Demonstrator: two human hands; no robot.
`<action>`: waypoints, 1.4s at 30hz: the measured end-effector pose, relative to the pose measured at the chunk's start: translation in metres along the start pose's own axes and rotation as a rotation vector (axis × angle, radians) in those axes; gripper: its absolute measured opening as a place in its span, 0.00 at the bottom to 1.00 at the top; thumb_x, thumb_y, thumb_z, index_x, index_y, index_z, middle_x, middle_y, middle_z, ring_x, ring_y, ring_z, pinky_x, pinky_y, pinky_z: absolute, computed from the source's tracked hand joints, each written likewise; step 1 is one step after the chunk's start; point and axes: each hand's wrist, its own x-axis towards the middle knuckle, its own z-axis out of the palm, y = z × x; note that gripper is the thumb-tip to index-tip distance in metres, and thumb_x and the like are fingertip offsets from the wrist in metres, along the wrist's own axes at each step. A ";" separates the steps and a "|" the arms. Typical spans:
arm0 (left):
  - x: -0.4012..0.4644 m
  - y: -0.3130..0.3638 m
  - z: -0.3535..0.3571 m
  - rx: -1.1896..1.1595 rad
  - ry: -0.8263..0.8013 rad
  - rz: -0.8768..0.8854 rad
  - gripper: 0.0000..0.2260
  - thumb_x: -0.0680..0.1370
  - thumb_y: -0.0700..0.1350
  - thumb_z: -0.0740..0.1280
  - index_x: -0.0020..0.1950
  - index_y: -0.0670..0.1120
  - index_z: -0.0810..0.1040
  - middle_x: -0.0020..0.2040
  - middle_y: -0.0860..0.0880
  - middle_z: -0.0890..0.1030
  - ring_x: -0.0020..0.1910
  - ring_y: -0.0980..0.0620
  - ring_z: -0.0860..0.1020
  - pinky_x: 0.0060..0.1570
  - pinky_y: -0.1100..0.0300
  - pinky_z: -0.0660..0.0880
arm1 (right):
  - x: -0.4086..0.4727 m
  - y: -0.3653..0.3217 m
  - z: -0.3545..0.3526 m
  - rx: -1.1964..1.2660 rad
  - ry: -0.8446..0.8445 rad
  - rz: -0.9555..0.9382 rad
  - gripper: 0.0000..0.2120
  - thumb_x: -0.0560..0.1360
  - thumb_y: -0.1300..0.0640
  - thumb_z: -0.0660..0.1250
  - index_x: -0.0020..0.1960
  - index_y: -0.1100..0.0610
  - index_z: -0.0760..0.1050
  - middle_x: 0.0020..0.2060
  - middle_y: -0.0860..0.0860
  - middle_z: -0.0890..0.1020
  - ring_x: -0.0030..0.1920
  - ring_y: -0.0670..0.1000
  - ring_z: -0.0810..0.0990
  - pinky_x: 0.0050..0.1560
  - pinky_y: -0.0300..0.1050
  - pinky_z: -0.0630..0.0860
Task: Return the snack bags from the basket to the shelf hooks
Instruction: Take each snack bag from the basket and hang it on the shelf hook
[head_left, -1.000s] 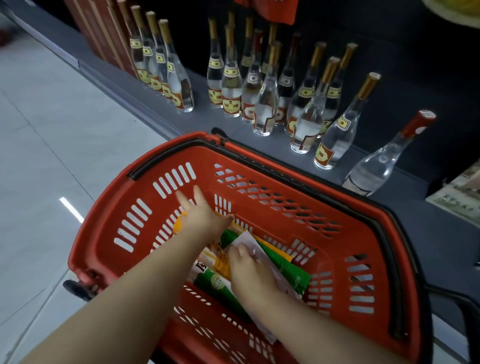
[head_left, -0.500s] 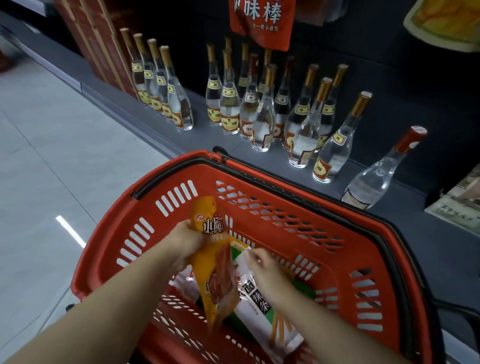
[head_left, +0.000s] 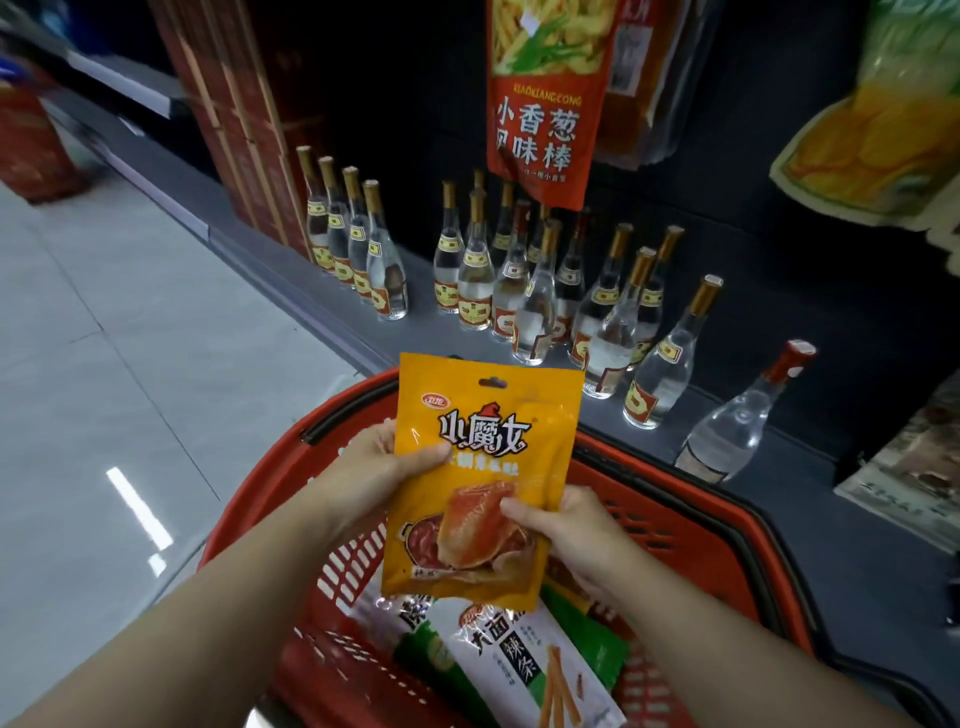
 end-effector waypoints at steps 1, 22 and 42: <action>-0.006 0.009 0.005 0.020 0.016 0.017 0.35 0.57 0.55 0.82 0.60 0.44 0.79 0.55 0.41 0.84 0.52 0.39 0.83 0.50 0.46 0.81 | -0.006 -0.014 0.000 0.003 0.028 -0.019 0.06 0.71 0.58 0.73 0.48 0.54 0.83 0.47 0.51 0.87 0.50 0.53 0.85 0.55 0.55 0.80; -0.279 0.559 0.177 0.122 0.082 0.382 0.14 0.71 0.51 0.73 0.53 0.47 0.84 0.51 0.46 0.86 0.50 0.44 0.84 0.52 0.50 0.79 | -0.360 -0.601 -0.005 -0.075 0.095 -0.286 0.10 0.66 0.48 0.71 0.43 0.51 0.86 0.46 0.51 0.87 0.49 0.54 0.85 0.56 0.57 0.78; -0.262 0.753 0.238 0.174 -0.186 0.581 0.09 0.75 0.42 0.70 0.55 0.43 0.82 0.49 0.46 0.86 0.48 0.45 0.85 0.53 0.47 0.79 | -0.427 -0.766 -0.026 -0.049 0.462 -0.539 0.09 0.75 0.53 0.68 0.51 0.57 0.82 0.45 0.52 0.87 0.46 0.54 0.86 0.52 0.52 0.80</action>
